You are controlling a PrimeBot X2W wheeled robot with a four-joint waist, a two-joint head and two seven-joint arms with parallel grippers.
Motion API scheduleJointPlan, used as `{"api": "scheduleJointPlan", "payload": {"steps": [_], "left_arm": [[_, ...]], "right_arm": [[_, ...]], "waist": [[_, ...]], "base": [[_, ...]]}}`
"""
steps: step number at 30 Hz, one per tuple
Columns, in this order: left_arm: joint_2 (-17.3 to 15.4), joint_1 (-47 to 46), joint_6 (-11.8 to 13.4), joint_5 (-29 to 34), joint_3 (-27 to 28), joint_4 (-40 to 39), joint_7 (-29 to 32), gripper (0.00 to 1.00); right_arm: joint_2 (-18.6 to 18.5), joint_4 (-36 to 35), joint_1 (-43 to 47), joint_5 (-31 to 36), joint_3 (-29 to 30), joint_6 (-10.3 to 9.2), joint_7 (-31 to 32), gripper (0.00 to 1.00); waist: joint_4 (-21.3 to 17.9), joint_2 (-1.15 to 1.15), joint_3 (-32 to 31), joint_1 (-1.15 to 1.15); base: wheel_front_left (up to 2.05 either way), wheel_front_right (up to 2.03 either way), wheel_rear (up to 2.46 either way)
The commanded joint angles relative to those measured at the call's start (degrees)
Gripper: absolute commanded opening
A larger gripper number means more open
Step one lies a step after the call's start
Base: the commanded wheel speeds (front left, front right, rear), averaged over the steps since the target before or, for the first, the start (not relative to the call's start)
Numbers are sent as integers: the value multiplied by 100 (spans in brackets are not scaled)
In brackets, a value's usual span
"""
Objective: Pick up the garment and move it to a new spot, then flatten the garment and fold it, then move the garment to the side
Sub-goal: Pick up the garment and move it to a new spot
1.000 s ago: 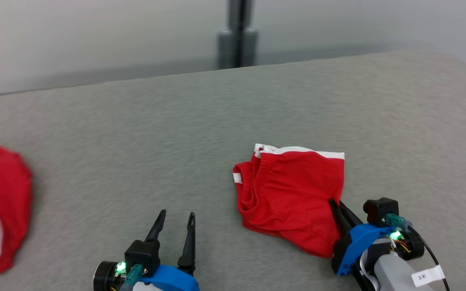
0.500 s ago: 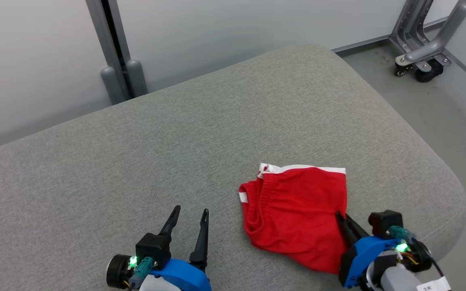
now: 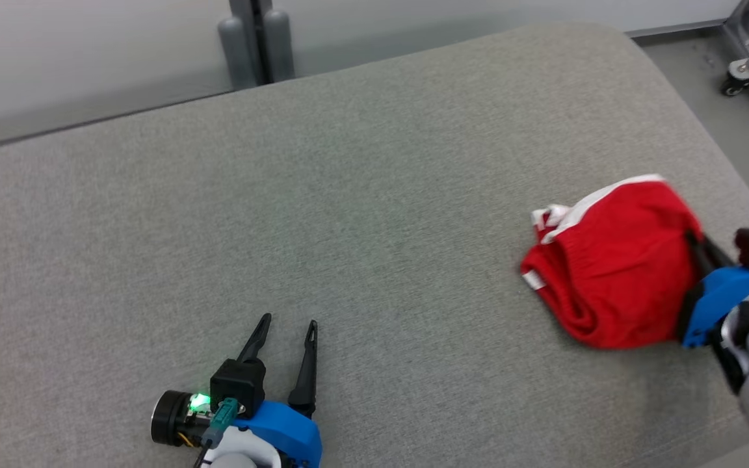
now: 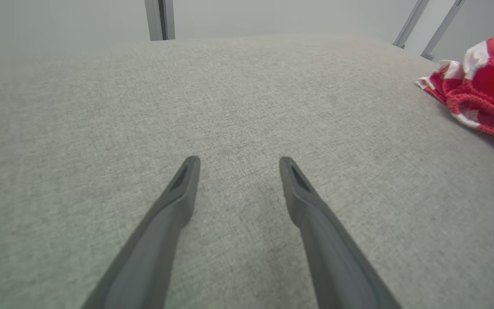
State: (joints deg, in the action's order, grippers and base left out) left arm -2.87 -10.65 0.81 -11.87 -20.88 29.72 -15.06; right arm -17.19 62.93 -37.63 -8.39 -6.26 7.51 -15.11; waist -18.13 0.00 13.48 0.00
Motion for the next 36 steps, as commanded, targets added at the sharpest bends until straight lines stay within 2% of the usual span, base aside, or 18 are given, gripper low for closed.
{"api": "scheduleJointPlan", "payload": {"steps": [1, 6, 11, 12, 13, 18, 22, 25, 29, 36], "left_arm": [[-6, -126, -25, 79, 56, -43, -16, 100], [-24, -297, -62, 215, 28, -114, -14, 100], [-83, -450, -32, 245, -8, -94, 4, 100], [-94, -474, -16, 226, -11, -75, 6, 100], [-104, -493, -4, 214, -21, -57, 14, 100], [-119, -545, 51, 141, -56, -51, 18, 100], [-84, -432, 87, 96, 6, -150, -1, 100], [-22, -336, 126, 67, 145, -267, -3, 100], [-8, -222, 182, 18, 466, -426, -8, 100], [-5, 9, 268, -194, 1015, -617, -9, 100]], "right_arm": [[-202, 174, -297, 96, 141, -4, 8, 0], [-906, 690, -897, 595, 521, -4, 59, 0], [-1254, 911, -1232, 809, 1310, -4, 88, 0], [-1318, 916, -1294, 821, 1519, -4, 64, 14], [-1359, 895, -1334, 908, 1678, -4, 32, 100], [-1123, 567, -1336, 1278, 2299, -3, -9, 100], [-543, -266, -1022, 1342, 2504, -3, -9, 100], [-40, -996, -696, 1210, 2360, -4, -10, 100], [569, -1830, -117, 866, 1769, -3, -10, 100], [1084, -2438, 635, 111, 1045, -2, -8, 100]], "waist": [[371, 0, 400, 0], [676, 0, 758, 0], [841, 0, 981, 0], [857, 0, 1005, 0], [870, 0, 1020, 0], [890, 0, 953, 0], [897, 0, 742, 0], [929, 0, 544, 0], [1004, 0, 282, 0], [1167, 0, -72, 0]], "base": [[0, 0, 0], [0, 0, 0], [0, 0, 0], [0, 0, 0], [0, 0, 0], [0, 0, 0], [0, 0, 0], [0, 0, 0], [0, 0, 0], [0, 0, 0]]}}
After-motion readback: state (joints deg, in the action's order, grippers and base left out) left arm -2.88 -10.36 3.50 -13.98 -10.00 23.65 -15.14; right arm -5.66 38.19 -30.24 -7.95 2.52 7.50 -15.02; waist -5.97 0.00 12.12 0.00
